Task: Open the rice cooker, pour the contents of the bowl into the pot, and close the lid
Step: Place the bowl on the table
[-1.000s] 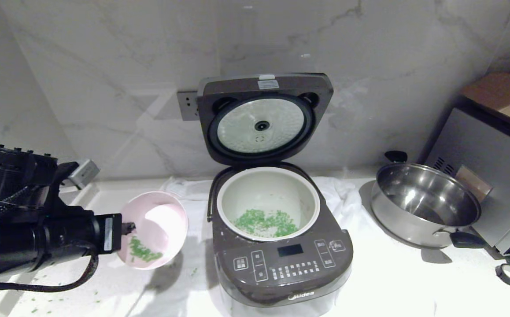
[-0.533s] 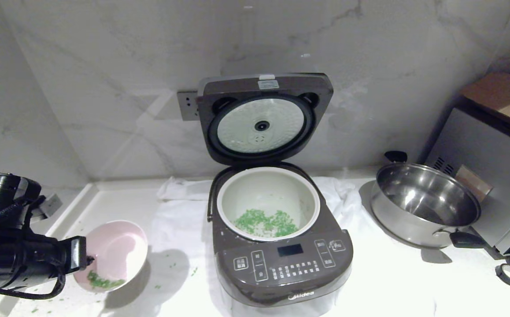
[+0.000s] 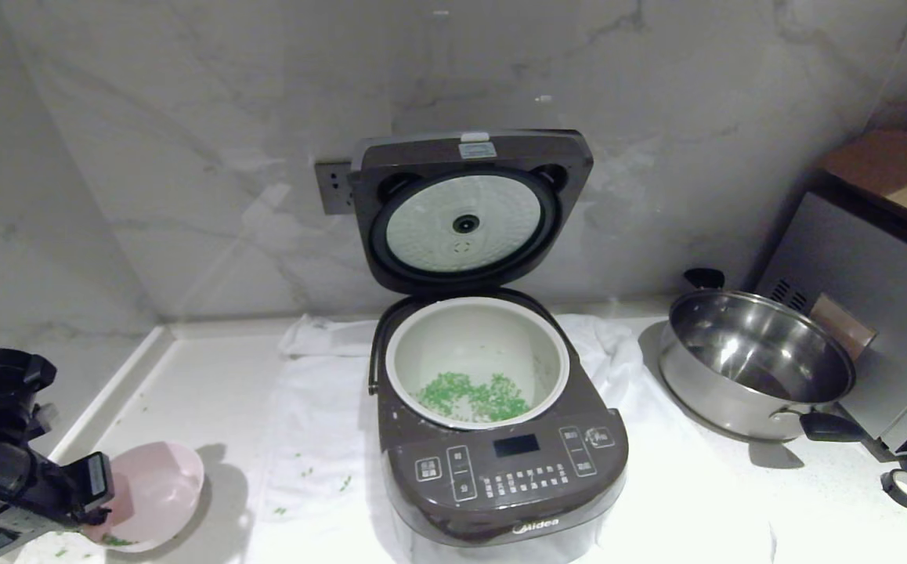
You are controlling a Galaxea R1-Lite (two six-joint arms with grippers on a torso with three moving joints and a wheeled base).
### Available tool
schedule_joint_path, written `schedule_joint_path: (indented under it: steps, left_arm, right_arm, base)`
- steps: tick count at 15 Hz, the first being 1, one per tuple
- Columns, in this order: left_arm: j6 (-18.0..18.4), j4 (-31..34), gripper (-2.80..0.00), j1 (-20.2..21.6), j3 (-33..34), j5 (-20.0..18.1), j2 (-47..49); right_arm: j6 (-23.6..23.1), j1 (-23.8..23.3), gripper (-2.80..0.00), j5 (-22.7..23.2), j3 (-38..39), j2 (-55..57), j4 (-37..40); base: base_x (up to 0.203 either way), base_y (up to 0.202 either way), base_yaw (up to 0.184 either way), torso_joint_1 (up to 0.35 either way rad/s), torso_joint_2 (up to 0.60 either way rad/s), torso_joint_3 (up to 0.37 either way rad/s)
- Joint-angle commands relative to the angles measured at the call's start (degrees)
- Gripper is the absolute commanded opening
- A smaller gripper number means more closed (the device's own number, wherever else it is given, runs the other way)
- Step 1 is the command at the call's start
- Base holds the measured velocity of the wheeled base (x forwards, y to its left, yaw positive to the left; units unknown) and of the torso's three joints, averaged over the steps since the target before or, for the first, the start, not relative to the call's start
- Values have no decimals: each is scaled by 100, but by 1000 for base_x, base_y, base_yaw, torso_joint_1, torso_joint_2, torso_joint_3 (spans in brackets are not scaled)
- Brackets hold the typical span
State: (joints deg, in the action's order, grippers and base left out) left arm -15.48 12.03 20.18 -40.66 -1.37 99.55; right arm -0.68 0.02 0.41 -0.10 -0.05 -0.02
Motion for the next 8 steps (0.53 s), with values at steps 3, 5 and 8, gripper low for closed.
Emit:
schedule_joint_path:
  steps: [3,5,8]
  left_arm:
    - [-24,-14,-280,1024,-28,-28,580]
    - [-21,-21,-280,1531,-74,-50,621]
    - [-17,-23,-280,2160,-324,-38,1081]
  right_arm:
    - [-2,6,-280,2,1,5,-6]
    - [-2,-2,-280,2,1,-4,-4]
    - [-2,-2,-280,2,1,-4,-6]
  base:
    - [0,0,0,0,0,0]
    - [0,0,0,0,0,0]
    - [0,0,0,0,0,0]
